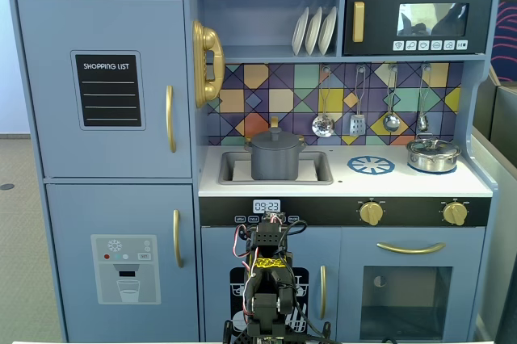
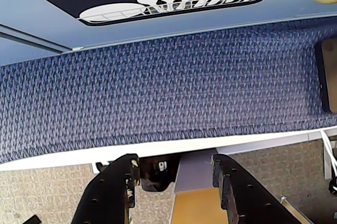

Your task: Take off the lid from the gray recipient and place it on the counter

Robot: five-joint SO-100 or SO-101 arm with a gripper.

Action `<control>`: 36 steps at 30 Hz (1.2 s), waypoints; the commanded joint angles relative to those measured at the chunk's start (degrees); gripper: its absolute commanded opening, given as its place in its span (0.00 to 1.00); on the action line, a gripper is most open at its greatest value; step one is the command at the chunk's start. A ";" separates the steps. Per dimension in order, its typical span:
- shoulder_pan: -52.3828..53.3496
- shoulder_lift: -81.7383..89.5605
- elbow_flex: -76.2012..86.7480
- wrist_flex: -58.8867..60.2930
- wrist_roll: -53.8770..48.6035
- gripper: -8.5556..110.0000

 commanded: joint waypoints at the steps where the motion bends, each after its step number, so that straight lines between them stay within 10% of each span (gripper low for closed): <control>1: 0.53 -0.35 0.00 10.37 -0.35 0.07; 12: 1.49 -1.23 -0.26 8.44 -5.01 0.07; 27: 3.60 -17.75 -44.30 -31.64 -4.22 0.08; 36: 5.01 -21.53 -43.86 -55.81 -3.78 0.25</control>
